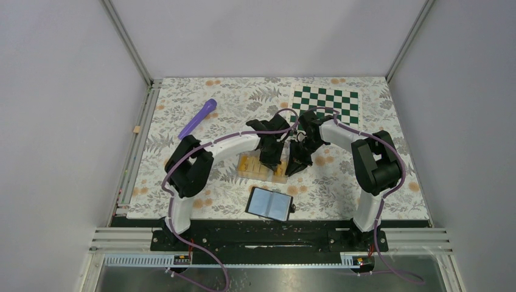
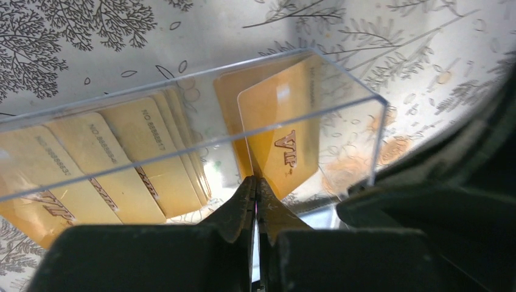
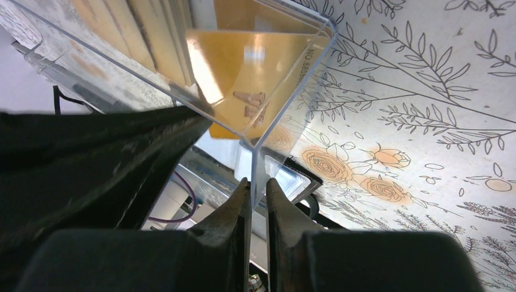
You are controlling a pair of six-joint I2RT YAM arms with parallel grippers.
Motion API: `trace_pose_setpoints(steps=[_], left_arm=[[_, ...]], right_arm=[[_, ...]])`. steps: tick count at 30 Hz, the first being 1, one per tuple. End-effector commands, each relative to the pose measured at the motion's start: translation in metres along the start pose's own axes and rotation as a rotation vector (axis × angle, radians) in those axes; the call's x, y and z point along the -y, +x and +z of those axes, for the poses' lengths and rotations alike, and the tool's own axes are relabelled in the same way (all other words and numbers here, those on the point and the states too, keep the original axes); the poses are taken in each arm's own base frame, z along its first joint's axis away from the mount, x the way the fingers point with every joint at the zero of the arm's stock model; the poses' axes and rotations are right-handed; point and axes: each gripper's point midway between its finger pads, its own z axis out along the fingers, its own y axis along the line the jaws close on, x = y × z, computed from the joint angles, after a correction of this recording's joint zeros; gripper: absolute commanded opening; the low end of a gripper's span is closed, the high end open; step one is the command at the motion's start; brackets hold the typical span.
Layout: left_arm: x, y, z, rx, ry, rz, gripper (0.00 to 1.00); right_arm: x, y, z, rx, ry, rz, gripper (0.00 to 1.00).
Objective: Put the credit cards into the card holder
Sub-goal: Pick up the credit card from the storage box.
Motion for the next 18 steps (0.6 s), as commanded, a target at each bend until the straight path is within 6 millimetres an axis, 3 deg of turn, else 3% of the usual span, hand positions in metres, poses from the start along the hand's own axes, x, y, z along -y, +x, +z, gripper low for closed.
trace_pose_setpoints(steps=[1,11,18], left_arm=[[0.047,-0.024,-0.036,0.137,0.159,0.048,0.02],[0.048,-0.013,-0.019,0.087,0.183,0.041,0.12],[0.035,-0.008,-0.006,0.060,0.122,0.022,0.13]], right_arm=[[-0.002,0.002,0.002,0.002,-0.012,-0.025,0.00],[-0.002,0.002,0.002,0.001,-0.012,-0.025,0.00],[-0.003,0.002,0.001,0.007,-0.012,-0.029,0.00]])
